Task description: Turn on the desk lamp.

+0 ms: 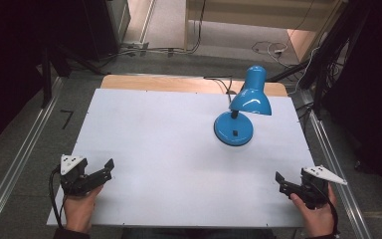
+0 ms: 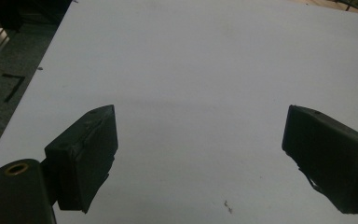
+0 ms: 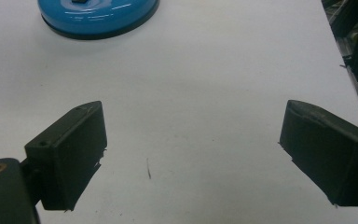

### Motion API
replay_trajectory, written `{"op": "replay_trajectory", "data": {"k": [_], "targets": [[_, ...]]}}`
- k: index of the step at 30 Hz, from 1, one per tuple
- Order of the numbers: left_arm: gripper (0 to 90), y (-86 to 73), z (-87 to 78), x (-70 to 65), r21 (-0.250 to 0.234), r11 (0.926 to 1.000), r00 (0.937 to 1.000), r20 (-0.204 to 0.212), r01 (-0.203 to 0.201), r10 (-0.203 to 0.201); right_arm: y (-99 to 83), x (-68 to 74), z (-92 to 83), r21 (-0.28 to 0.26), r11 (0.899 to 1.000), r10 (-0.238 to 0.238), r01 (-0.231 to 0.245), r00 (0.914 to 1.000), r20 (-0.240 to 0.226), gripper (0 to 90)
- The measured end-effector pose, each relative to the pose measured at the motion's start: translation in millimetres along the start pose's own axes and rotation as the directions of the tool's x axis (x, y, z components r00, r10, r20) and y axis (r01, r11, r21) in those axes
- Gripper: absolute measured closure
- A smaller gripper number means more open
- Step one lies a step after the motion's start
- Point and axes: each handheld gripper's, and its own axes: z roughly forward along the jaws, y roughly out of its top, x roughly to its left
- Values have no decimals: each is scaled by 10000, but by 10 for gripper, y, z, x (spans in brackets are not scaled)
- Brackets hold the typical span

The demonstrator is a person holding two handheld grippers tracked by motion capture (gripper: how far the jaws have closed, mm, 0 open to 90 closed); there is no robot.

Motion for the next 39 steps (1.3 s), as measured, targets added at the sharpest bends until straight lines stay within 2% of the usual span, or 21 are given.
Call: {"op": "replay_trajectory", "data": {"k": [5, 7, 11, 39], "targets": [[108, 0, 0, -1, -3, 10000, 10000, 15, -9, 9, 18, 24, 12, -66, 10000, 13, -14, 10000, -51, 60], [108, 0, 2, -2, 0, 10000, 10000, 18, -9, 9, 26, 45, 39, -53, 9998, -171, 170, 9998, -73, 60], [108, 1, 2, -2, -2, 10000, 10000, 2, -24, 24, 39, 78, 56, -32, 9998, -208, 208, 9997, -123, 61], [107, -1, 10, -16, 24, 9999, 9999, -73, -103, 103, 150, 187, 129, -172, 9995, -275, 268, 9989, -370, 77]]}}
